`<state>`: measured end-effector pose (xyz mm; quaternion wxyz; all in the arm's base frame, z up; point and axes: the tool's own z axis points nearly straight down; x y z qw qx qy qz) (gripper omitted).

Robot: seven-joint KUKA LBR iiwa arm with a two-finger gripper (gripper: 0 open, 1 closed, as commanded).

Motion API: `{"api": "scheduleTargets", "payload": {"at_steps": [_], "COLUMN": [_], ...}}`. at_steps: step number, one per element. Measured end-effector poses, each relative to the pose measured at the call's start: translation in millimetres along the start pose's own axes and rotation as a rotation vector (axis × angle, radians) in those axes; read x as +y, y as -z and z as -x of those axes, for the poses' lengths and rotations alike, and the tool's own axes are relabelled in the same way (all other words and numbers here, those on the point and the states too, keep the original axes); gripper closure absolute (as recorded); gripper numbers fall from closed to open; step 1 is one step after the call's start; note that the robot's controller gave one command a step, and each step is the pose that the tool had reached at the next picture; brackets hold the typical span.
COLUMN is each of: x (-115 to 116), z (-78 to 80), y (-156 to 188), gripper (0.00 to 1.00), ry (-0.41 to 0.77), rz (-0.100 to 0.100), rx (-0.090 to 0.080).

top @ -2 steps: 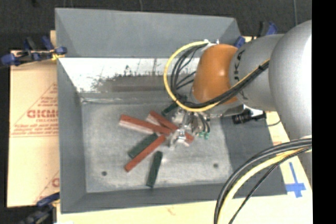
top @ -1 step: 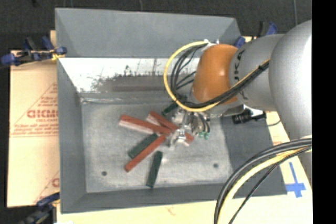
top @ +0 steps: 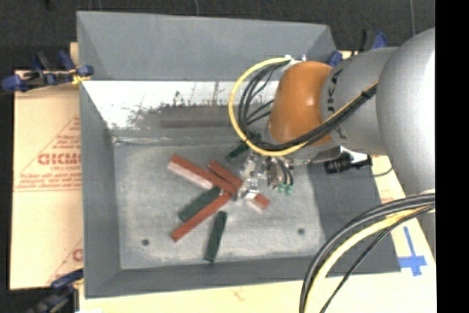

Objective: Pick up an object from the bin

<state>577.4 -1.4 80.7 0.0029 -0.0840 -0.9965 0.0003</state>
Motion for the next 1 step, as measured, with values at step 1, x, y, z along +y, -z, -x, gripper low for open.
{"api": "scheduleTargets", "payload": {"at_steps": [1], "x": [0.0], "z": [-1.6], "y": [7.0], "gripper": [1.00], "ry": [0.001], "rz": [0.000], "rx": [-0.001]}}
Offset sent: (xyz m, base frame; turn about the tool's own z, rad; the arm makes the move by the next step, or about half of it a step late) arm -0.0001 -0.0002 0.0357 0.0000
